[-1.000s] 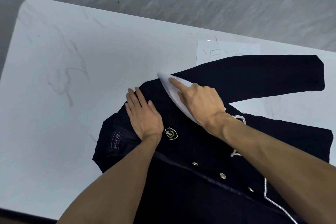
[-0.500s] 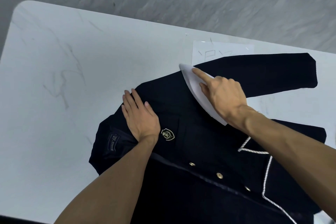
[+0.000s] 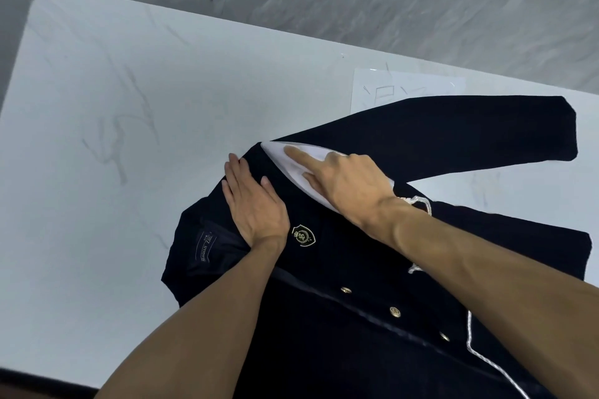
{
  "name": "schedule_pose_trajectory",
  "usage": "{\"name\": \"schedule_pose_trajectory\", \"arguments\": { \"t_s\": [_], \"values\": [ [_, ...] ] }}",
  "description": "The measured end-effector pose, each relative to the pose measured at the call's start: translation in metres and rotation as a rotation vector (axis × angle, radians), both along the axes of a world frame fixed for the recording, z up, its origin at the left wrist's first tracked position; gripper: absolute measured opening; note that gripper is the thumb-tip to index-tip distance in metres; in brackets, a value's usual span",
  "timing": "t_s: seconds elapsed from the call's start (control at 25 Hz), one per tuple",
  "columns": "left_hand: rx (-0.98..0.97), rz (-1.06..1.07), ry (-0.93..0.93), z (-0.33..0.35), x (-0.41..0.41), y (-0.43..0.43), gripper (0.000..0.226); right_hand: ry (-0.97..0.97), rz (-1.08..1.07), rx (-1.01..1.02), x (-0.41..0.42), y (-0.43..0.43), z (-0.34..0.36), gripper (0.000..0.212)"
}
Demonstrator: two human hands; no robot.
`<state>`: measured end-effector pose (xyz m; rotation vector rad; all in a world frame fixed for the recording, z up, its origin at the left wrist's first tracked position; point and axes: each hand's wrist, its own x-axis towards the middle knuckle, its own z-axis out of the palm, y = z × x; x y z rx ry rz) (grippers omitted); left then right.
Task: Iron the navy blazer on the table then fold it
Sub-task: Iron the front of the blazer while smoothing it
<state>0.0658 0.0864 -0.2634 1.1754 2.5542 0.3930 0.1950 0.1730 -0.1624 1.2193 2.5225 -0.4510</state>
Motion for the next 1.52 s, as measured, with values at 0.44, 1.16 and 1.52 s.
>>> {"name": "schedule_pose_trajectory", "arguments": {
  "t_s": [0.44,1.16,1.52],
  "values": [
    [-0.102,-0.099,0.135,-0.004,-0.003,-0.001,0.054,-0.054,-0.282,0.083,0.062,0.026,0.000,0.053],
    [-0.161,-0.232,0.183,-0.008,0.095,0.056,0.059,0.031,-0.317,0.045,0.082,0.044,-0.004,0.055],
    [-0.215,-0.241,0.194,-0.003,0.097,0.060,0.069,-0.050,-0.388,0.047,0.137,0.058,0.002,0.054]
  ]
}}
